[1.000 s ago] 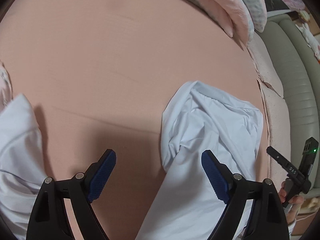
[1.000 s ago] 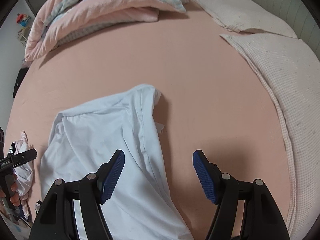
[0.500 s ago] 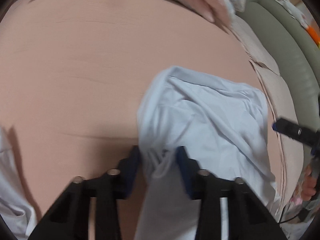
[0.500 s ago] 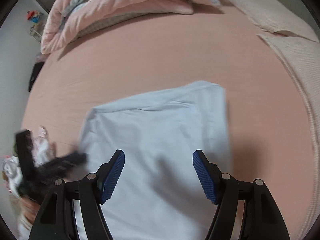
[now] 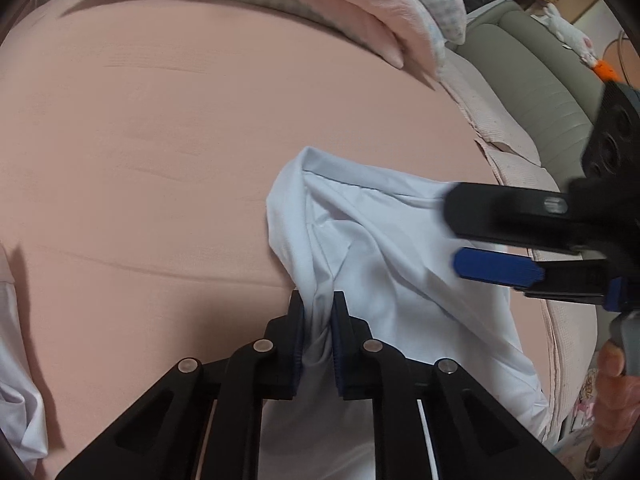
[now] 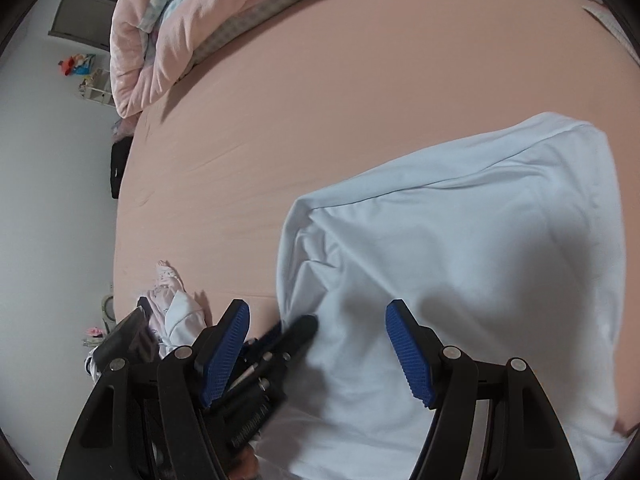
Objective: Fold clothes
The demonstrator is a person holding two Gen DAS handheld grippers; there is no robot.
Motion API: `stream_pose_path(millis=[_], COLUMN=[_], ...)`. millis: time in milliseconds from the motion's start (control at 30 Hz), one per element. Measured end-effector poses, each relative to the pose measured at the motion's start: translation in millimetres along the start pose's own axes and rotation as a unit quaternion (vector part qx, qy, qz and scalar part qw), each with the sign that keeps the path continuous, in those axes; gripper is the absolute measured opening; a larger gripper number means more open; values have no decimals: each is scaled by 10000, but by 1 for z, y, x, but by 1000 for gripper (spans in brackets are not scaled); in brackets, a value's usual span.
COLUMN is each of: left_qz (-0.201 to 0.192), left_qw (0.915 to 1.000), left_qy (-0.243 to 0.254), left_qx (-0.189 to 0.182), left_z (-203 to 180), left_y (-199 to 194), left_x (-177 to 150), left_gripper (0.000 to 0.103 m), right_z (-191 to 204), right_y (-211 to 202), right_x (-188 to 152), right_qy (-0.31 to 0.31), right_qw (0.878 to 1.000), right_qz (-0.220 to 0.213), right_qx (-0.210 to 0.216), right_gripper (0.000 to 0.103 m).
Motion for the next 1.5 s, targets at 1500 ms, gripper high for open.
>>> stream_pose_path(millis=[1500], left_qz=[-489], left_qw=[9975], left_qy=[424], left_qx=[-277], left_z=[-18], left_y=[-6], left_x=[1], left_gripper=[10], right_z=[8], right_y=[78], right_x=[14], right_qy=[491], right_qw=[9938], right_qz=[501], right_qx=[864], right_gripper=[41])
Point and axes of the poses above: each gripper's, at about its wrist camera, not at the fingertips, and y roughly the way its jaws point, z to its left, x to its top, the point moved 4 cm from there along y, roughly the way its jaws point, and after that the axes turned 13 degrees about z, right-handed, at the moved point
